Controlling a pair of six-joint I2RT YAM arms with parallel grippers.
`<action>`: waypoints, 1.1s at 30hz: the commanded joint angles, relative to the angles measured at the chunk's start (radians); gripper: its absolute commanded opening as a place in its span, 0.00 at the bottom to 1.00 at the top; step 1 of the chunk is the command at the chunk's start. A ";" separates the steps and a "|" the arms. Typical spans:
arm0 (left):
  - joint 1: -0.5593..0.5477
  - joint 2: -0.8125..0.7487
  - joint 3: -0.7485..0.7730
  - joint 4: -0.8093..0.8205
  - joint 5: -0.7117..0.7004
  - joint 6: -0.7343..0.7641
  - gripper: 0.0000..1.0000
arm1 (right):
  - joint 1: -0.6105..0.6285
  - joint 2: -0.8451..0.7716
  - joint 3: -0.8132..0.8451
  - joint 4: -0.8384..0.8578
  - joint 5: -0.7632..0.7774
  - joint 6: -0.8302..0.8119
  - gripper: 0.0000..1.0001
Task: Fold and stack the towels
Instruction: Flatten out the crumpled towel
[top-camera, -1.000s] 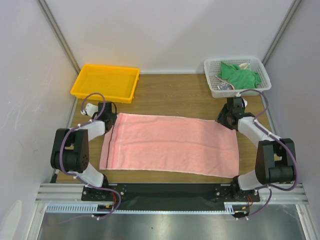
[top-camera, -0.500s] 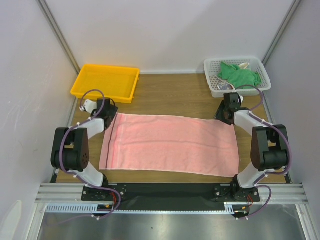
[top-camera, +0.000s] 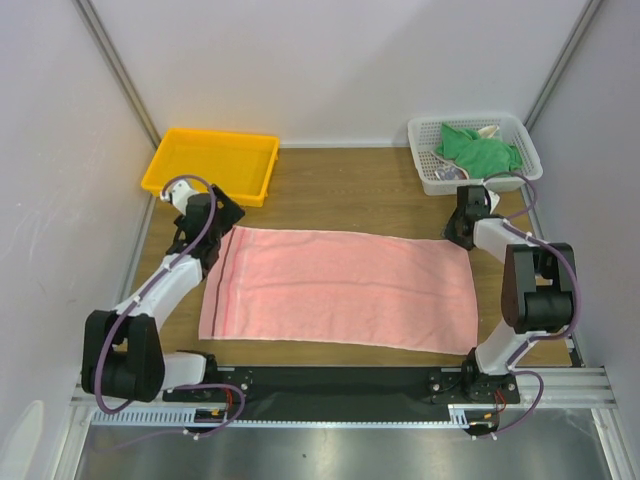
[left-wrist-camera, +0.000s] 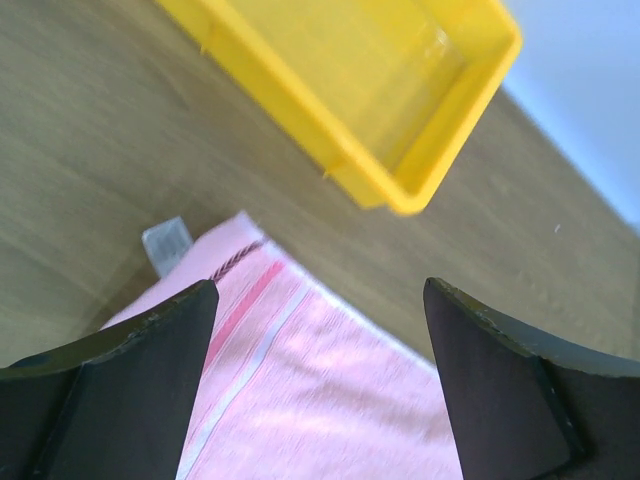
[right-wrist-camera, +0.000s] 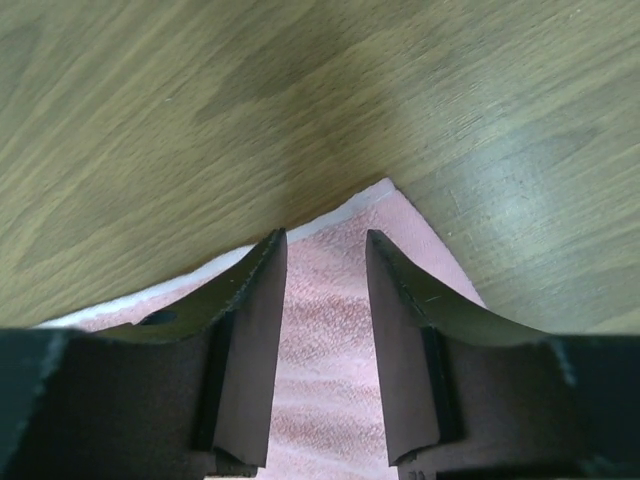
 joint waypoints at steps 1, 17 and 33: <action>-0.010 -0.043 -0.067 -0.030 0.037 0.034 0.91 | 0.000 0.022 0.012 0.051 0.012 0.006 0.42; -0.025 -0.026 -0.143 -0.117 0.115 -0.027 0.95 | -0.057 0.149 0.093 -0.009 -0.026 0.021 0.25; -0.025 0.009 -0.071 -0.114 0.100 0.066 0.96 | -0.086 0.159 0.247 -0.027 -0.173 -0.058 0.37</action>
